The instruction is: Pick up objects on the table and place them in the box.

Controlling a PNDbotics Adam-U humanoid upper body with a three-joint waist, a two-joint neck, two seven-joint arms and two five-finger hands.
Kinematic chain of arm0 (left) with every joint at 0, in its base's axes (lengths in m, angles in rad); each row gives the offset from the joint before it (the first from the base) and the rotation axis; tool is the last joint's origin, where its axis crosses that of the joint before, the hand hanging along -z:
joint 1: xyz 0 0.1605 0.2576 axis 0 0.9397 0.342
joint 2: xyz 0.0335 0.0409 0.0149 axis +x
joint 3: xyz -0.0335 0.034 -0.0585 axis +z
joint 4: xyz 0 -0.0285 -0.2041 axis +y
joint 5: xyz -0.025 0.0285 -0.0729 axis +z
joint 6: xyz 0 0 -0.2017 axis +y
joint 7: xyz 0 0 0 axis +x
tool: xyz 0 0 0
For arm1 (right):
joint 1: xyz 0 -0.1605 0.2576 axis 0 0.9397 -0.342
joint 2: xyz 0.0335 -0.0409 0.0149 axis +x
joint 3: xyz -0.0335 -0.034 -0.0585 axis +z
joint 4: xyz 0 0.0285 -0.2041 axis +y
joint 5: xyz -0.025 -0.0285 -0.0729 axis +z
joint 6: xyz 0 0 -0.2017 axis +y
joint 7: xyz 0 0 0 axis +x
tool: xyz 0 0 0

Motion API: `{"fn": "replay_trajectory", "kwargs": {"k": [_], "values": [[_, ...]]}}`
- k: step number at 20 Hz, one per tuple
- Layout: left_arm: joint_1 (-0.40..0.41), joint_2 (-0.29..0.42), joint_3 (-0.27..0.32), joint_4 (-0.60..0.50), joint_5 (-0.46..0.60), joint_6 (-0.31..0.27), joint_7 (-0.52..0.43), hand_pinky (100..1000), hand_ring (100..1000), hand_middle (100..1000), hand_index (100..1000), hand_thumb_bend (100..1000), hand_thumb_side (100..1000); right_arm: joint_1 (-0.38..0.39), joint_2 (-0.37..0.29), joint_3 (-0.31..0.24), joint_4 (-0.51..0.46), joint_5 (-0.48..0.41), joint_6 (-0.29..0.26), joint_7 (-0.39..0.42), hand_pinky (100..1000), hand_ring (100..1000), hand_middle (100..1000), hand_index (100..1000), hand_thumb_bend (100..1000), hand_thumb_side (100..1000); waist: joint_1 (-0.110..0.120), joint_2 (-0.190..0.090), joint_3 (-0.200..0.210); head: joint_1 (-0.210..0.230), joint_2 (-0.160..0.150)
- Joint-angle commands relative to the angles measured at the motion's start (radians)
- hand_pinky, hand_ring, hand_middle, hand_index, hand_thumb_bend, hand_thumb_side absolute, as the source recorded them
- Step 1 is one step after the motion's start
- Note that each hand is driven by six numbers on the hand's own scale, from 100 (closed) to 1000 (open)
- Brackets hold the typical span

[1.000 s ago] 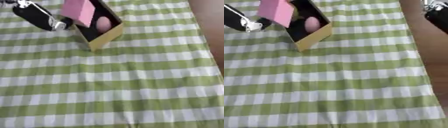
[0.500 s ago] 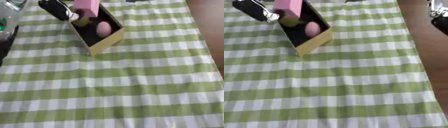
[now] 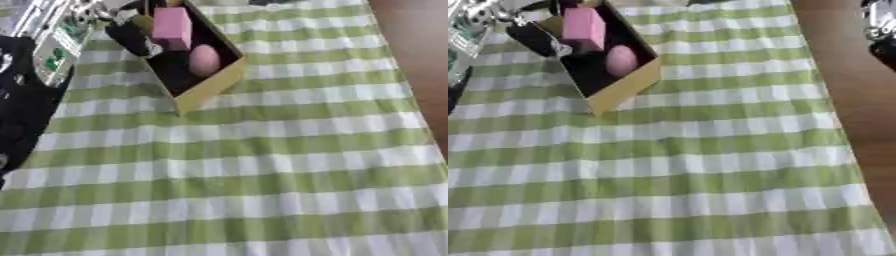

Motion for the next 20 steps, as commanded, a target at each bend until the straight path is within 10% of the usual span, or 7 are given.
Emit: {"fn": "replay_trajectory", "kwargs": {"k": [1,8,20], "values": [[-0.03,-0.006,0.025,0.063,-0.049,-0.028,0.042,753,701,650,681,363,293,-0.012,-0.017,-0.007,-0.015,-0.008,-0.001,0.003,900,816,721,866,100,563,0.007,-0.005,-0.002,0.004,-0.006],[-0.045,-0.032,0.06,0.183,-0.155,-0.098,0.148,895,862,816,903,791,496,-0.009,-0.013,-0.007,-0.015,-0.01,0.003,0.006,901,816,721,867,100,564,0.004,-0.006,0.001,0.002,0.003],[-0.043,-0.037,0.112,0.121,-0.181,-0.108,0.273,882,851,807,904,702,573,0.002,-0.006,-0.007,-0.015,-0.016,0.01,0.012,902,817,722,868,100,568,0.002,-0.014,0.009,-0.003,0.018]]}}
